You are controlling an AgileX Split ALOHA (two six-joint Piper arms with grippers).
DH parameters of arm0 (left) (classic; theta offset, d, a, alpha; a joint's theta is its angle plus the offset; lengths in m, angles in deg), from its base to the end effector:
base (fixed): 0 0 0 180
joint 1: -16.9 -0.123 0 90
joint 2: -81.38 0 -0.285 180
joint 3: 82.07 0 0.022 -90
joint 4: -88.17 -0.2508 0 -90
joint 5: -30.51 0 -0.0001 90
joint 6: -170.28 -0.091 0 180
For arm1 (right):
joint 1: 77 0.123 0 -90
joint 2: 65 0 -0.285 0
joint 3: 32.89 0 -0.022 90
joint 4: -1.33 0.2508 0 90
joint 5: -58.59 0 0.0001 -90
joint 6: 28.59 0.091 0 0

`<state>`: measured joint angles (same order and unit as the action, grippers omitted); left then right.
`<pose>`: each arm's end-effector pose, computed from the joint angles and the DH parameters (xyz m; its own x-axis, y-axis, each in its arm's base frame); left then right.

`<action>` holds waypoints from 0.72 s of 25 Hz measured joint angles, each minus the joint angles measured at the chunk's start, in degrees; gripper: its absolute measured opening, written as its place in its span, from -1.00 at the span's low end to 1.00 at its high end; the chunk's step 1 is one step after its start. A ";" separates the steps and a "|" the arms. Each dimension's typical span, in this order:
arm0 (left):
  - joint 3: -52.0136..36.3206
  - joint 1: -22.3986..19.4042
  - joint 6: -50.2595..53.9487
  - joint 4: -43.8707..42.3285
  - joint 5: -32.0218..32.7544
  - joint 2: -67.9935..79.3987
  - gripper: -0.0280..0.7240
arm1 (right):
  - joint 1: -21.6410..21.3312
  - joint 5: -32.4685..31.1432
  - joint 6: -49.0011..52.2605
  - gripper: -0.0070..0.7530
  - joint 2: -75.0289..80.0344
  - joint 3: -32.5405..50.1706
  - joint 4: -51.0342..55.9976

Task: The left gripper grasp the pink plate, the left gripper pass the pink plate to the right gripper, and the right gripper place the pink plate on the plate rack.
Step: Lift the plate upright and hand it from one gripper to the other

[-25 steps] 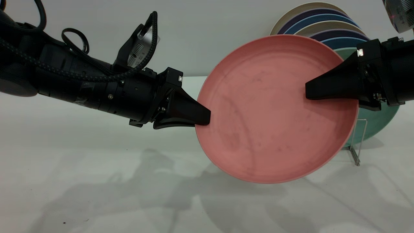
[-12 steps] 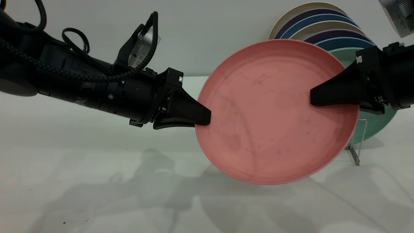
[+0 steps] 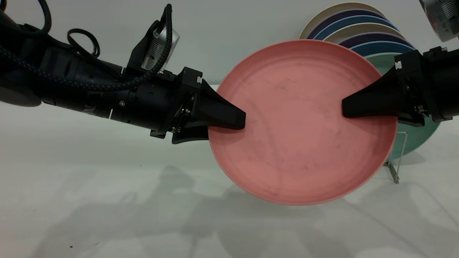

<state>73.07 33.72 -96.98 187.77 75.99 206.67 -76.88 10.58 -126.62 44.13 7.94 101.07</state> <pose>0.3162 -0.1625 0.0992 -0.8870 0.0596 -0.4579 0.4007 0.5919 -0.6993 0.2782 0.0673 0.1393 -0.8067 0.0737 -0.5863 -0.3920 0.6757 0.6243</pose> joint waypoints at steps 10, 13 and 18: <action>0.00 0.00 0.77 -4.18 0.34 -0.02 0.80 | 0.00 6.03 -0.07 -0.74 0.00 0.00 0.00; 0.00 -0.06 1.77 -4.76 1.45 -0.07 0.79 | 0.00 8.85 -0.41 -0.74 0.00 0.00 0.00; 0.00 -2.19 4.35 -10.50 2.20 -0.14 0.76 | 0.00 10.04 -0.45 -0.74 0.00 0.00 -0.47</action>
<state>73.07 31.54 -92.63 177.27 78.20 206.53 -76.88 20.63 -127.07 44.13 7.94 100.60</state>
